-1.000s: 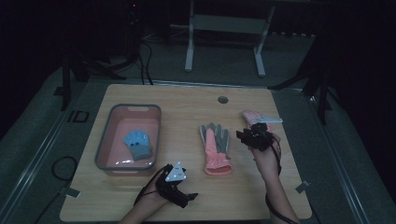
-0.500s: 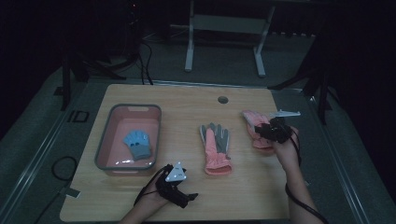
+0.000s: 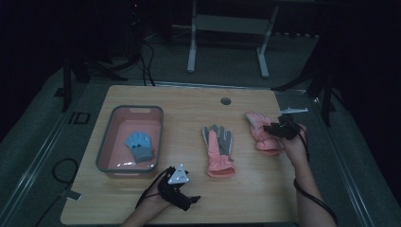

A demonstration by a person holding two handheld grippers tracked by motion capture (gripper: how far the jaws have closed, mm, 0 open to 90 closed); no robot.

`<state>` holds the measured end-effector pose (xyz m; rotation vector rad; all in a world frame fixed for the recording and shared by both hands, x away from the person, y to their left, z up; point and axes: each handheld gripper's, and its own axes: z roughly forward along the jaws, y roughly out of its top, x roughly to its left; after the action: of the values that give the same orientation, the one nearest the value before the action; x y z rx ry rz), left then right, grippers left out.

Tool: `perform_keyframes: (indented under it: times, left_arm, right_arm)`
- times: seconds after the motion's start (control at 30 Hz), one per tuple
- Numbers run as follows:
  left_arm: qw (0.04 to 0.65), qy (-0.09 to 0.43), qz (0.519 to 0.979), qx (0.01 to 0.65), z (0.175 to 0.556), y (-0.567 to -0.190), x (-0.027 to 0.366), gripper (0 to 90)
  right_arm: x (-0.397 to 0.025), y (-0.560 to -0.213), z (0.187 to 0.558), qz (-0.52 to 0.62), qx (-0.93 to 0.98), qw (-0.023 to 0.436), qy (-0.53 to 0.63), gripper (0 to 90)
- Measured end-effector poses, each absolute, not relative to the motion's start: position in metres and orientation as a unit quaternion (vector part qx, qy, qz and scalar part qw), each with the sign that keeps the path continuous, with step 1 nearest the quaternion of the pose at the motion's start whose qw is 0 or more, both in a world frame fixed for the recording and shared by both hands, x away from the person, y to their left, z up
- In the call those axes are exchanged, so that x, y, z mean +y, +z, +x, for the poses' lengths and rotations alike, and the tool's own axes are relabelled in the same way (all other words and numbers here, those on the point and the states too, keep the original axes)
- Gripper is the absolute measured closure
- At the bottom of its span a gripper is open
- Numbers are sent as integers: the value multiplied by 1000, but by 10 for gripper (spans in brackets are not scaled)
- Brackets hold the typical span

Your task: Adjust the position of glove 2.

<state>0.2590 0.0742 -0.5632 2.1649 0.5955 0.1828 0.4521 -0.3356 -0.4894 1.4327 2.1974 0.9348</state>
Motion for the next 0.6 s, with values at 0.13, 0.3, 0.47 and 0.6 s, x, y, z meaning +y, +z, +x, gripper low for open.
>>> perform_keyframes:
  times: [0.13, 0.3, 0.47, 0.6]
  left_arm:
    - [431, 74, 867, 238, 259, -563, 74, 17]
    - [430, 74, 868, 238, 259, -564, 75, 16]
    - [433, 69, 867, 238, 259, -564, 75, 16]
    - [434, 69, 866, 238, 259, -564, 75, 16]
  right_arm:
    - [-334, -495, 460, 508, 780, 170, 323, 550]
    - [-333, -509, 467, 516, 785, 150, 307, 542]
    - [-333, -518, 471, 519, 787, 141, 302, 561]
    - [-335, -525, 474, 518, 787, 129, 310, 603]
